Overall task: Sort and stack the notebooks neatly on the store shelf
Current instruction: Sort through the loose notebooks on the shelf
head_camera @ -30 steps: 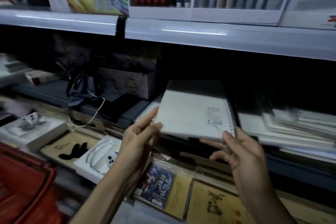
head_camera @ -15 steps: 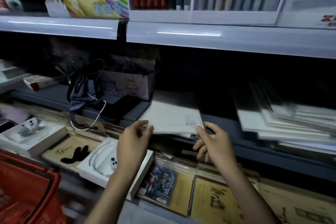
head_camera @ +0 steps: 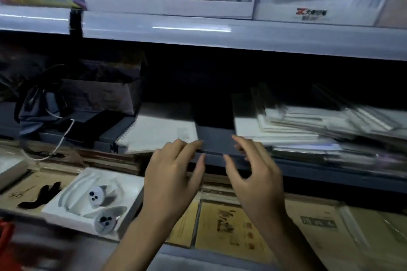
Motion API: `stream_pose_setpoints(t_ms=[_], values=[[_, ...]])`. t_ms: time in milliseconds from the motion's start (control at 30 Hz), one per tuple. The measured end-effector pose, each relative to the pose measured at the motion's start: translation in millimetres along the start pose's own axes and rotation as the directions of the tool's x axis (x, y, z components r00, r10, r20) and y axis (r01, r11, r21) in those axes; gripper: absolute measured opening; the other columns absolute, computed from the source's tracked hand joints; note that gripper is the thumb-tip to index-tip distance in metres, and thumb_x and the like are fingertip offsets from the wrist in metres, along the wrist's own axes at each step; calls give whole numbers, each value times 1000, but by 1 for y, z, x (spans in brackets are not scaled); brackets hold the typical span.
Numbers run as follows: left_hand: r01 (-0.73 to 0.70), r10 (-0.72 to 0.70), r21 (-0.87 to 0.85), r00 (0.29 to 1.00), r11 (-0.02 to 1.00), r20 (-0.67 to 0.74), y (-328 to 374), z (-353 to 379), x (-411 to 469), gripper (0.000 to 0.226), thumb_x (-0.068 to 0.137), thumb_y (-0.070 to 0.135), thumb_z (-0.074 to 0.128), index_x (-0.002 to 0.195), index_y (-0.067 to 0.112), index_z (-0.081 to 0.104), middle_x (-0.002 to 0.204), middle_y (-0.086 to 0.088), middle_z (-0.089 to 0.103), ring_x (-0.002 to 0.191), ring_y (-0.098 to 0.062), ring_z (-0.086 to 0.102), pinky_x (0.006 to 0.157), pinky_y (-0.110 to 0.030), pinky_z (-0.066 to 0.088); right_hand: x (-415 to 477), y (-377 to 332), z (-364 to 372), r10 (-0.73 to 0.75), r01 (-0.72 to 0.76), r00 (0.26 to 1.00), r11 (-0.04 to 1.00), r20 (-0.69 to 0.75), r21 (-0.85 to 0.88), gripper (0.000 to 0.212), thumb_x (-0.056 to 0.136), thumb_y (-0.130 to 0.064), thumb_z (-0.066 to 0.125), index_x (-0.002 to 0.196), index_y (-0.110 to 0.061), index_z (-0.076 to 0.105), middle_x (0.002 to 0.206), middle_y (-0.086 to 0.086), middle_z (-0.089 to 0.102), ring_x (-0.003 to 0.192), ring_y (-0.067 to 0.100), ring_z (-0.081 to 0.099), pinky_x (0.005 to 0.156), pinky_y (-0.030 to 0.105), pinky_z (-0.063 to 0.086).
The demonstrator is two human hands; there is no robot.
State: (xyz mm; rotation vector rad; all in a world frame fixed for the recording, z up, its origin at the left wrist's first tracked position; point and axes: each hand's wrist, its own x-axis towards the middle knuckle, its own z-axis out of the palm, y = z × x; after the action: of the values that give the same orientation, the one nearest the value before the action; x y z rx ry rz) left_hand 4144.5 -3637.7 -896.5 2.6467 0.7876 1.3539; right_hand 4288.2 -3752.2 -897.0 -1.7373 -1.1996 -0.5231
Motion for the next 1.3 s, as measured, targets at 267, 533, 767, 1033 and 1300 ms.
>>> stream_pose_setpoints(t_ms=[267,533,767,1033,1300], values=[[-289,287,-74,957,954,-32,86,45,8,38,104,34,53,134,19,69,99,3,66,87,-23,58,74,-34,38,-4,59,-78,-186,90,937,946,-295,-311,30,96,-10,66,125,-6,71,119,10,66,110,24,64,93,37,53],[-410,401,-146,912,900,-84,184,84,46,50,92,15,67,142,14,62,122,-10,65,105,-30,58,86,-39,41,7,108,-141,144,-274,824,948,-548,-163,30,99,-7,58,127,-11,69,121,7,60,104,19,62,83,22,47],[-565,566,-48,824,824,5,263,129,85,60,104,28,52,159,6,40,155,-13,50,147,-30,43,118,-45,34,5,121,-165,377,-447,700,894,-607,40,32,97,-3,57,121,-21,66,121,-9,56,100,7,60,79,3,41],[-534,528,-3,836,845,-147,270,151,92,47,84,10,79,129,7,67,117,-10,65,112,-31,60,96,-41,41,13,124,-170,596,-473,610,803,-523,363,47,92,12,52,117,-26,66,113,-6,64,101,-2,63,83,15,53],[-576,567,30,794,817,-217,268,137,100,26,91,12,68,116,6,73,95,-11,60,88,-31,50,80,-41,36,18,122,-184,784,-280,523,528,-333,802,32,100,3,46,120,-13,65,100,15,74,91,28,74,76,31,59]])
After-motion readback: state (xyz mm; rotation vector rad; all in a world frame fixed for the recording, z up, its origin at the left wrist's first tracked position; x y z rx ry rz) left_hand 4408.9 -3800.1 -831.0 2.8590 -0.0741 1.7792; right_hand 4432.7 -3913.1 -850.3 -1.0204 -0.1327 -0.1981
